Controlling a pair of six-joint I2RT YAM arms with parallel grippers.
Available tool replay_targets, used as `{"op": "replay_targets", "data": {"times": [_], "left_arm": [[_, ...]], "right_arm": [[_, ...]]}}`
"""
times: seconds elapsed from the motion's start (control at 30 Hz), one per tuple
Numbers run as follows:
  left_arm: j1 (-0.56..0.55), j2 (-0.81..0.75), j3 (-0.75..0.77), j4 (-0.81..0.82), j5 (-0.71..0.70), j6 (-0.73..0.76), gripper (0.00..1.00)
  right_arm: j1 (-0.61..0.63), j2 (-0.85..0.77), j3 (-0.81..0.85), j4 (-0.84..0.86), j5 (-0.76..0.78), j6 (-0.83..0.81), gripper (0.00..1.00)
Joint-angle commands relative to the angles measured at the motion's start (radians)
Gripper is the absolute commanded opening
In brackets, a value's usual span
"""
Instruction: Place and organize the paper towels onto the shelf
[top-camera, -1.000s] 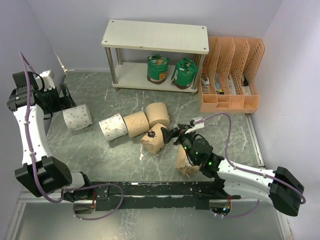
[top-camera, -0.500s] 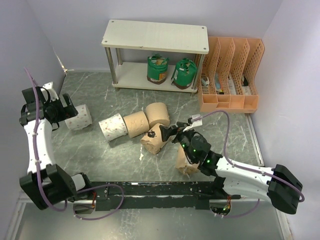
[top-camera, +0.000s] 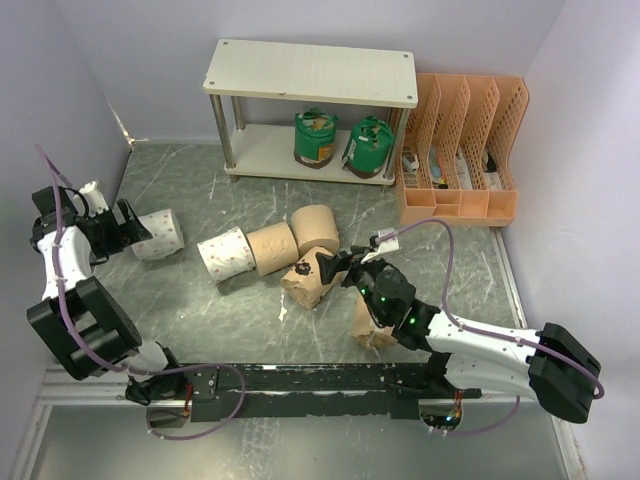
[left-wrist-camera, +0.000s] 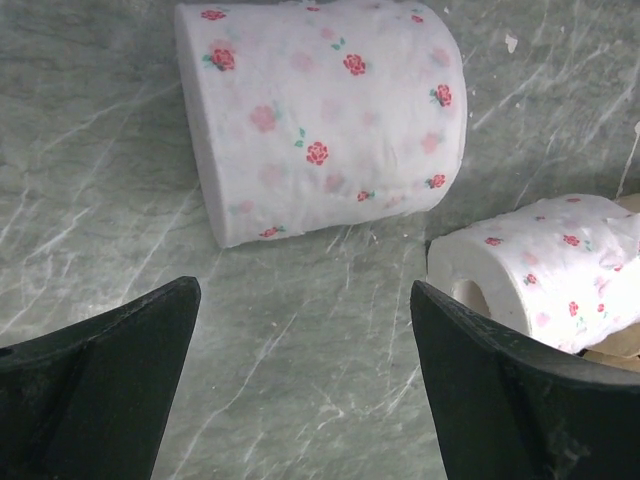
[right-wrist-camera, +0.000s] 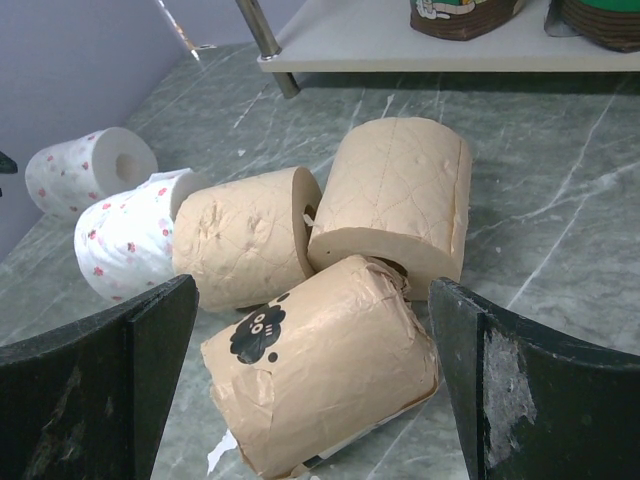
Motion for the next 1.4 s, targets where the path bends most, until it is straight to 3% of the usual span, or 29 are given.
{"op": "replay_targets", "data": {"times": [0.0,0.23,0.67,0.73,0.87,0.93,1.0,1.23,1.37], "left_arm": [[0.006,0.007,-0.025,0.095,0.090,0.015,0.97],[0.015,0.014,-0.126,0.331,0.087,-0.076,0.93],[0.018,0.147,-0.135,0.453,0.092,-0.080,0.81],[0.019,0.161,-0.138,0.461,0.104,-0.083,0.75],[0.019,0.177,-0.137,0.463,0.118,-0.082,0.27],[0.019,0.182,-0.131,0.448,0.122,-0.075,0.12],[0.019,0.179,-0.130,0.434,0.122,-0.063,0.07],[0.010,0.093,-0.148,0.398,0.078,0.042,0.07],[-0.097,-0.002,-0.141,0.350,-0.101,0.169,0.07]], "right_arm": [[0.002,0.000,0.026,0.004,0.013,0.016,1.00],[0.002,0.042,0.052,0.005,0.006,0.023,1.00],[0.001,0.081,0.075,0.005,-0.016,0.042,1.00],[0.002,0.086,0.078,0.006,-0.018,0.047,1.00],[0.002,0.088,0.076,0.006,-0.016,0.055,1.00],[0.003,0.088,0.072,0.008,-0.013,0.061,1.00],[0.002,0.086,0.065,0.013,-0.011,0.067,1.00],[0.002,0.074,0.055,0.012,-0.002,0.074,1.00],[0.002,0.064,0.056,0.007,0.011,0.066,1.00]]}}
